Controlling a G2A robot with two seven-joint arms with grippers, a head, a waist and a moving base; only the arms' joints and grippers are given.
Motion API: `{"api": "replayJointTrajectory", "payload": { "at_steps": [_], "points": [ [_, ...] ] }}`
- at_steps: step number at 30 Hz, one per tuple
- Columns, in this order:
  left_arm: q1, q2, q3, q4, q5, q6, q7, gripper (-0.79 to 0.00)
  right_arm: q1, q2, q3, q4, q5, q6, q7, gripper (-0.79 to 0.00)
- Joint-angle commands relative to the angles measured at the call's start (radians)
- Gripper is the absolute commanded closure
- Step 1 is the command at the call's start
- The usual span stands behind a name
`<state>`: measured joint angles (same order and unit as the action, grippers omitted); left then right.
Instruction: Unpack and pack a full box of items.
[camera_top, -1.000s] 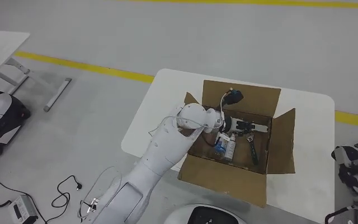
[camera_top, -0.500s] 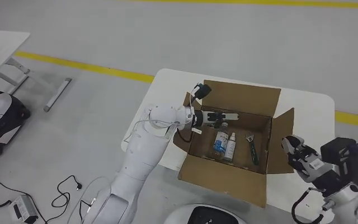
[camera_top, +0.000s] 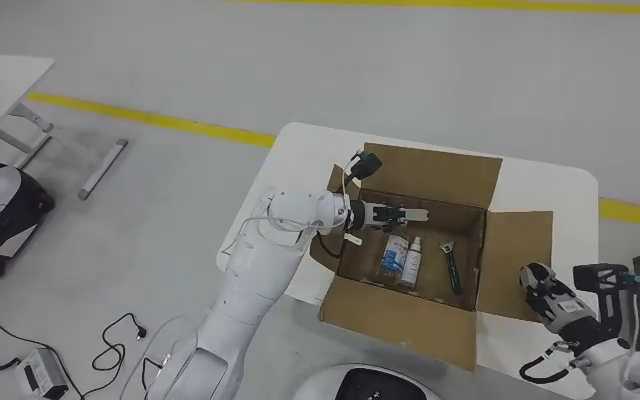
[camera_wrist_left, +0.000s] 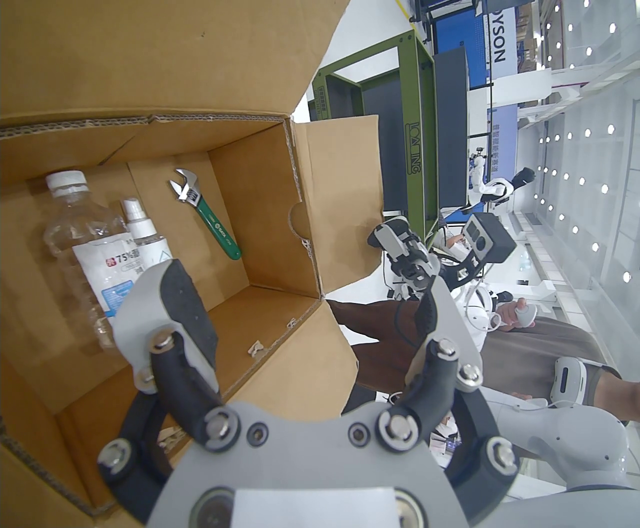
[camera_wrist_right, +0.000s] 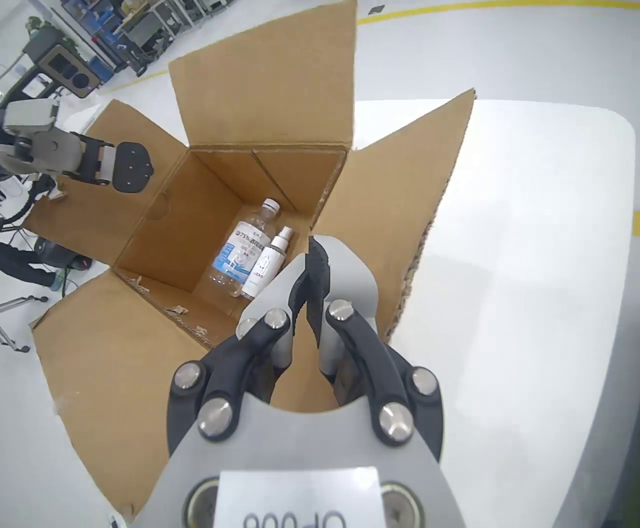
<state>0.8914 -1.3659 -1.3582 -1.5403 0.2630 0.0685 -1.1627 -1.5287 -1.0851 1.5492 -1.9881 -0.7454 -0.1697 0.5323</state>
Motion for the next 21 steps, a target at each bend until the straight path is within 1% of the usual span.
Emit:
{"api": "replayJointTrajectory", "payload": {
  "at_steps": [1,5,9,11,15,17,21],
  "points": [
    [0.000,0.000,0.000,0.000,0.000,0.000,0.000,-0.785,-0.006,-0.001,-0.006,0.019,-0.001,0.006,-0.016,0.000],
    [0.000,0.000,0.000,0.000,0.000,0.000,0.000,-0.785,-0.008,-0.004,-0.022,0.050,-0.009,0.011,-0.051,0.000],
    [0.003,0.000,0.002,-0.002,0.000,-0.001,0.005,-0.785,-0.006,-0.006,-0.026,0.051,-0.006,-0.016,-0.100,0.000],
    [0.015,0.000,0.024,-0.030,0.006,-0.003,0.023,-0.785,-0.011,-0.006,-0.021,0.037,-0.009,-0.030,-0.128,0.000],
    [0.019,0.004,0.100,-0.090,0.134,0.009,0.027,-0.785,-0.021,-0.005,-0.008,0.012,-0.043,-0.034,-0.146,0.000],
    [0.012,0.004,0.144,-0.100,0.197,0.058,0.031,-0.785,-0.026,-0.005,-0.005,0.005,-0.049,-0.033,-0.147,0.000],
    [-0.019,0.000,0.266,-0.098,0.432,0.157,0.056,-0.785,-0.032,-0.005,0.000,-0.001,-0.065,-0.029,-0.147,0.000]
  ]
}}
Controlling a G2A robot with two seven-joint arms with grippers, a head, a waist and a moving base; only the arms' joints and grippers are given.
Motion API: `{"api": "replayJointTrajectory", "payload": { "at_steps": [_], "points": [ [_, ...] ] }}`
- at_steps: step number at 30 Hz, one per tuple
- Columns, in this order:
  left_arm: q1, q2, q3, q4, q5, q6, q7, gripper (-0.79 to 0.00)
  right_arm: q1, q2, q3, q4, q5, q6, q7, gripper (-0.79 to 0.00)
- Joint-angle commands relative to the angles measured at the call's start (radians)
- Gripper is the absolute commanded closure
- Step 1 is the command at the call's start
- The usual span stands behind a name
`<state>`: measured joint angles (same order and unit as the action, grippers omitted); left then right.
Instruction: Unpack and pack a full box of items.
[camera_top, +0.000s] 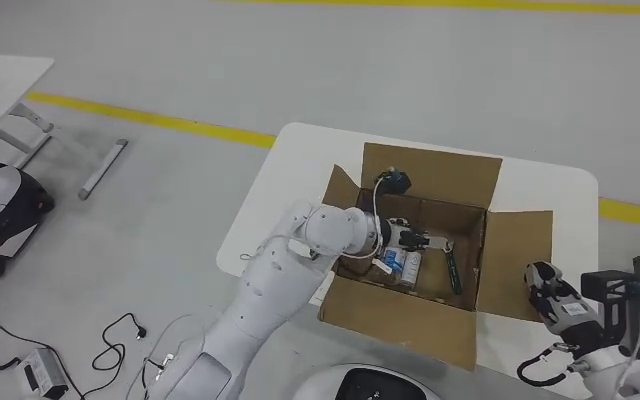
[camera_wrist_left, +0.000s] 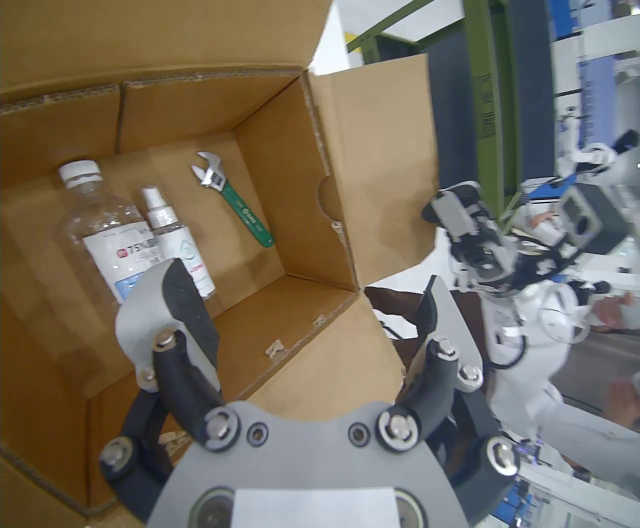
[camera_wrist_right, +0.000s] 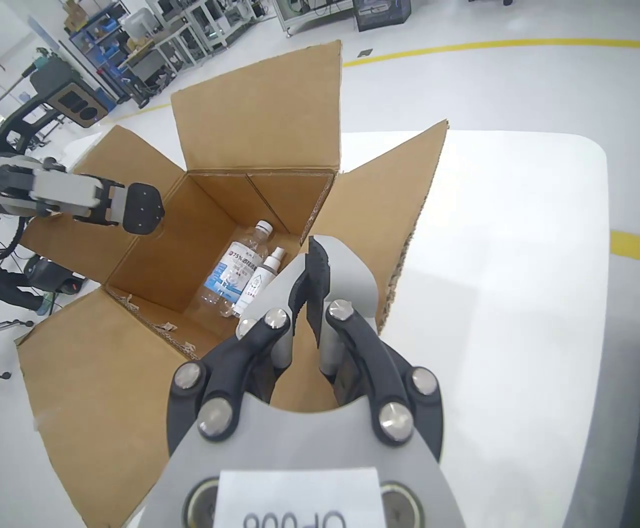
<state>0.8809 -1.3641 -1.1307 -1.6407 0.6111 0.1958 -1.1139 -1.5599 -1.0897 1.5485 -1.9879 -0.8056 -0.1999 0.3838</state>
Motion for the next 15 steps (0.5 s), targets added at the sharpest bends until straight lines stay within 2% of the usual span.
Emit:
{"api": "replayJointTrajectory", "payload": {
  "at_steps": [1,7,15],
  "points": [
    [-0.014,-0.004,0.064,0.010,0.116,0.058,0.011,-0.785,-0.002,0.000,0.000,-0.001,-0.007,0.002,0.001,0.000],
    [-0.075,-0.022,0.185,0.129,0.259,0.153,0.013,-0.785,-0.006,0.000,0.006,0.002,-0.009,-0.005,0.000,0.000],
    [-0.078,-0.023,0.189,0.136,0.260,0.153,0.014,-0.785,-0.011,0.000,0.018,0.006,0.005,-0.016,-0.001,0.000]
  ]
}}
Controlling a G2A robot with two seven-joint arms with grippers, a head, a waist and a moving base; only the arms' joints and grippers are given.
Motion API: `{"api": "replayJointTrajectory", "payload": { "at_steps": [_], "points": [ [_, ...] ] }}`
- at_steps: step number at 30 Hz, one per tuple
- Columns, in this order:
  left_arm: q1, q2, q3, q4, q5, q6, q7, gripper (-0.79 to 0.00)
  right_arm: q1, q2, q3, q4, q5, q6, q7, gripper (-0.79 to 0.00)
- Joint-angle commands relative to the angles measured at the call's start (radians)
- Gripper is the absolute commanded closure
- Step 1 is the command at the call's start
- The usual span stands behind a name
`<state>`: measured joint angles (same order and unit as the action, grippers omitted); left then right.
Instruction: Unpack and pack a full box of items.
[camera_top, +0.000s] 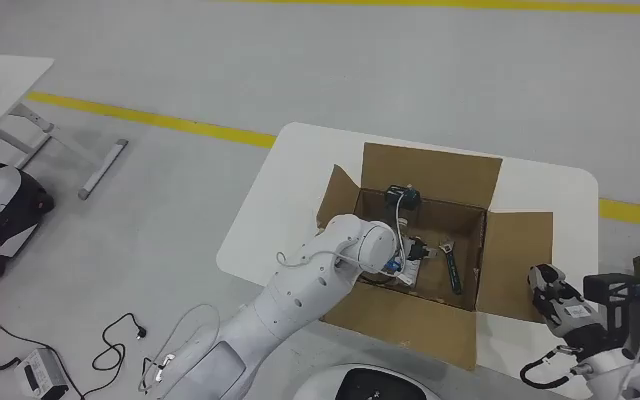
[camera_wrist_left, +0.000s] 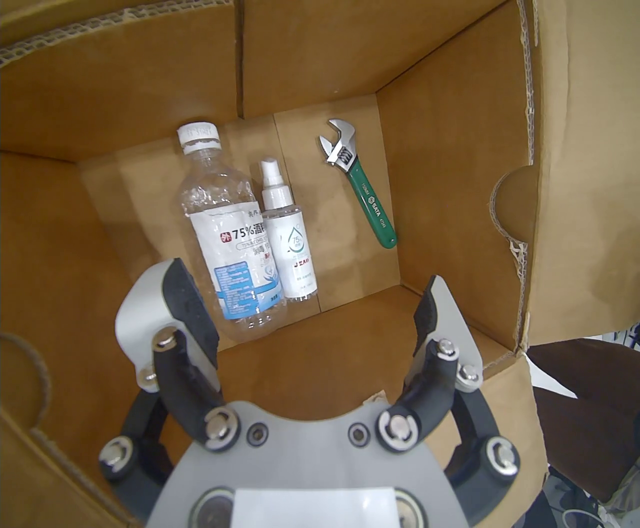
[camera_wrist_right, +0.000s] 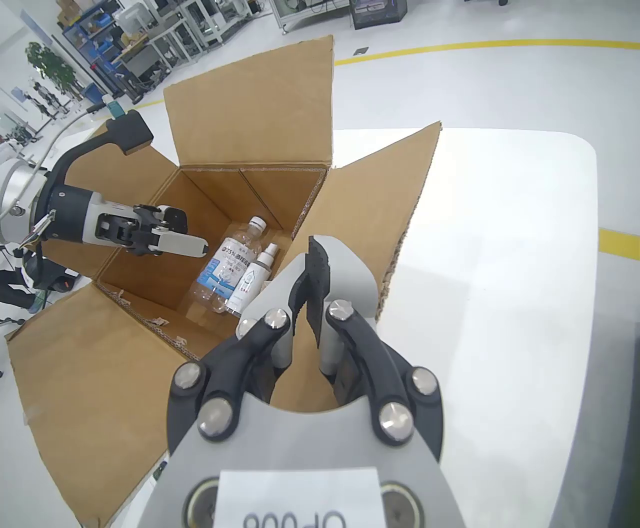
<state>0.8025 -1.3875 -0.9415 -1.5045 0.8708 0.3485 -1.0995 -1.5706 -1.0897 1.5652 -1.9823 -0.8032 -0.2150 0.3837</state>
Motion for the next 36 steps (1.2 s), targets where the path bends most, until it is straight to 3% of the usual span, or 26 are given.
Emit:
{"api": "replayJointTrajectory", "payload": {
  "at_steps": [1,7,11,18,26,33,34,35,36],
  "points": [
    [0.000,0.000,0.000,0.000,0.000,0.000,0.000,-0.785,0.000,0.000,0.002,0.000,0.003,-0.002,0.000,0.000],
    [0.019,-0.001,-0.004,0.014,-0.025,-0.013,0.021,-0.785,0.002,0.000,0.002,-0.001,0.007,-0.010,0.004,0.000],
    [-0.028,-0.009,0.062,0.081,0.089,0.015,-0.030,-0.785,0.008,-0.001,-0.005,0.010,0.003,-0.016,0.009,0.000],
    [-0.120,-0.055,0.182,0.236,0.163,0.116,-0.061,-0.785,0.016,-0.001,-0.008,0.020,0.000,-0.018,0.012,0.000],
    [-0.183,-0.105,0.232,0.411,0.135,0.139,-0.019,-0.785,0.007,-0.002,-0.004,0.021,0.002,-0.018,0.006,0.000],
    [-0.210,-0.138,0.258,0.503,0.131,0.149,0.026,-0.785,0.003,-0.002,-0.002,0.017,0.000,-0.020,0.004,0.000],
    [-0.213,-0.142,0.261,0.511,0.131,0.147,0.029,-0.588,0.002,-0.002,-0.002,0.016,0.000,-0.019,0.005,0.000],
    [-0.216,-0.146,0.261,0.519,0.128,0.149,0.032,-0.443,0.002,-0.002,-0.001,0.015,0.000,-0.019,0.005,0.000],
    [-0.219,-0.149,0.261,0.526,0.127,0.150,0.034,-0.416,0.002,-0.002,-0.001,0.015,0.000,-0.019,0.006,0.000]
  ]
}}
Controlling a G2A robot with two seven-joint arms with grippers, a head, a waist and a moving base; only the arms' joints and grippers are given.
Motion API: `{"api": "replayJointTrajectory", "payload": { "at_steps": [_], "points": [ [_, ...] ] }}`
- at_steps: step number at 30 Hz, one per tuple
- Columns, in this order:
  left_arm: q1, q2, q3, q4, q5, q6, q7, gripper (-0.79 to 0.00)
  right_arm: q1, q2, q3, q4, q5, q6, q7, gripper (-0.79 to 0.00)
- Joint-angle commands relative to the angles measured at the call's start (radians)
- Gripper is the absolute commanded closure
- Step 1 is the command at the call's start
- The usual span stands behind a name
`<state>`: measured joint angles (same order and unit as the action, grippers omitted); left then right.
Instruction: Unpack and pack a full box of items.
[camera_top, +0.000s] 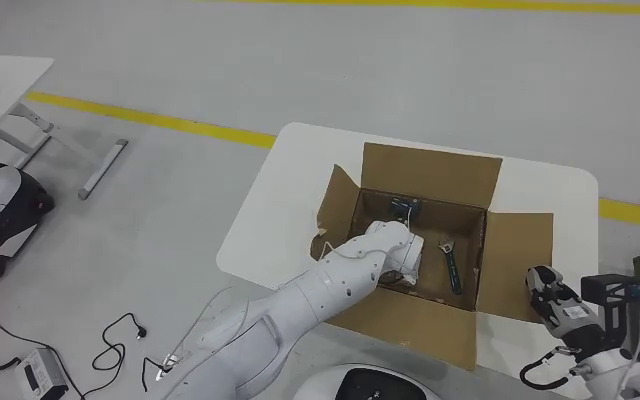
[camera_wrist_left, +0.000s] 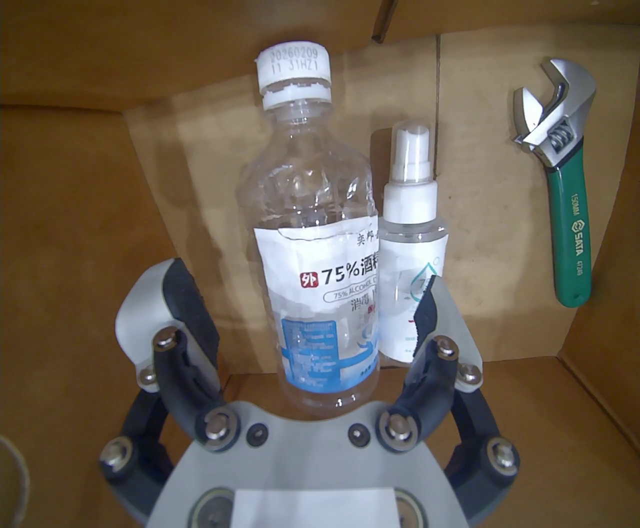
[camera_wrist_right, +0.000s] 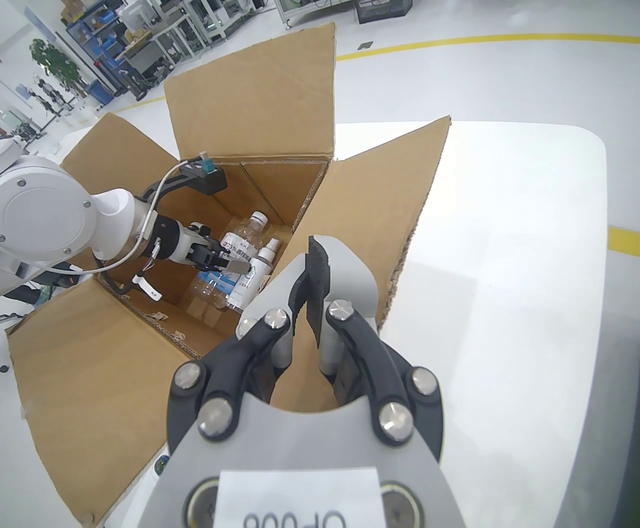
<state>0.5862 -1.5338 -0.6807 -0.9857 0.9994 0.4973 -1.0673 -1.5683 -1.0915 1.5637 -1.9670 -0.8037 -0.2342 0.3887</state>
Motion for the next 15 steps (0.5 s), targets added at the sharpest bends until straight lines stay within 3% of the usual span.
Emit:
{"api": "replayJointTrajectory", "payload": {
  "at_steps": [1,3,5,7,8,14,15],
  "points": [
    [-0.008,-0.006,-0.002,0.013,-0.002,0.004,0.002,-0.456,0.000,0.000,0.000,-0.001,0.002,0.000,0.000,0.000],
    [-0.015,-0.010,-0.003,0.022,0.009,0.008,0.005,-0.517,0.000,0.000,0.001,-0.002,0.001,-0.001,-0.001,0.000],
    [-0.016,-0.013,-0.003,0.028,0.018,0.009,0.001,-0.656,-0.001,0.000,0.001,-0.002,0.000,0.000,0.001,0.000],
    [-0.018,-0.015,0.000,0.036,0.034,0.000,-0.003,-0.471,-0.001,0.000,0.002,-0.003,0.001,0.001,0.002,0.000],
    [-0.018,-0.016,0.000,0.038,0.040,-0.001,-0.004,-0.446,-0.001,0.000,0.002,-0.003,0.001,0.000,0.003,0.000],
    [-0.018,-0.020,-0.009,0.030,0.067,-0.007,-0.032,-0.754,0.001,0.000,0.004,-0.001,0.002,-0.003,0.005,0.000],
    [-0.017,-0.020,-0.011,0.031,0.070,-0.009,-0.035,-0.763,0.001,0.000,0.004,-0.001,0.002,-0.003,0.006,0.000]
  ]
}}
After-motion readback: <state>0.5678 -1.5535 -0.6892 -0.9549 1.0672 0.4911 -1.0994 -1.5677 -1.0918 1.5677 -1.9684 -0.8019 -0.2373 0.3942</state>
